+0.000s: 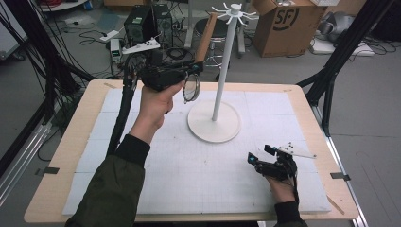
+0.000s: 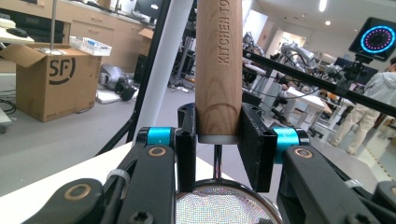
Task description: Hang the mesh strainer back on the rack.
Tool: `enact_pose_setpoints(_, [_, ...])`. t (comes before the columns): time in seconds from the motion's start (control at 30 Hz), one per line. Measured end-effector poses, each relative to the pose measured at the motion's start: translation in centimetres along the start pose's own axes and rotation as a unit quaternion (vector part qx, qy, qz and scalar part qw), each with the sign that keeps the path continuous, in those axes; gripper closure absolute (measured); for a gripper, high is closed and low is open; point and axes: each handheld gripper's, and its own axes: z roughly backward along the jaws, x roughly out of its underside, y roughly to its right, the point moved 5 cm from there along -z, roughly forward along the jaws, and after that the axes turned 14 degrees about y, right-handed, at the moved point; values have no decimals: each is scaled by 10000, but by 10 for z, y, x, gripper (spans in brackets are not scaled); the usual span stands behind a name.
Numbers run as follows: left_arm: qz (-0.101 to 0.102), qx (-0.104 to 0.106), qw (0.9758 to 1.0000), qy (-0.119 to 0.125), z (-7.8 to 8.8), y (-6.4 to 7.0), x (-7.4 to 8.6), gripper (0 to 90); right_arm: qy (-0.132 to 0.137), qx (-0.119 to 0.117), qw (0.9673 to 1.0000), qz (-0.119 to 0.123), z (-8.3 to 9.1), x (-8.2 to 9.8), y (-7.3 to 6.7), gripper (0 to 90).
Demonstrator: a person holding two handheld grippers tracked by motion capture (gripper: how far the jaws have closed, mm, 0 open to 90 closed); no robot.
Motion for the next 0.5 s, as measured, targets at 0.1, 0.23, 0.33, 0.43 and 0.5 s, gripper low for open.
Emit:
enact_pose_setpoints(0.1, [1,10,10000,-5,-1,0,-1,697,-14,-38,10000,-11,0,0,-1,138])
enact_pose_setpoints(0.23, [4,-16,10000,-24,-4,1,-2,697,21,-257,9996,-122,0,0,-3,138])
enact_pose_setpoints(0.33, [-42,-25,10000,-41,-7,3,-4,697,59,-275,9995,-105,0,-1,-4,138])
enact_pose_setpoints(0.43, [-77,-20,9999,-64,-11,4,-4,696,72,-284,9995,-139,0,-2,-4,138])
enact_pose_setpoints(0.5, [-68,11,10000,-60,-12,5,-3,697,93,-298,9994,-138,0,-2,-4,138])
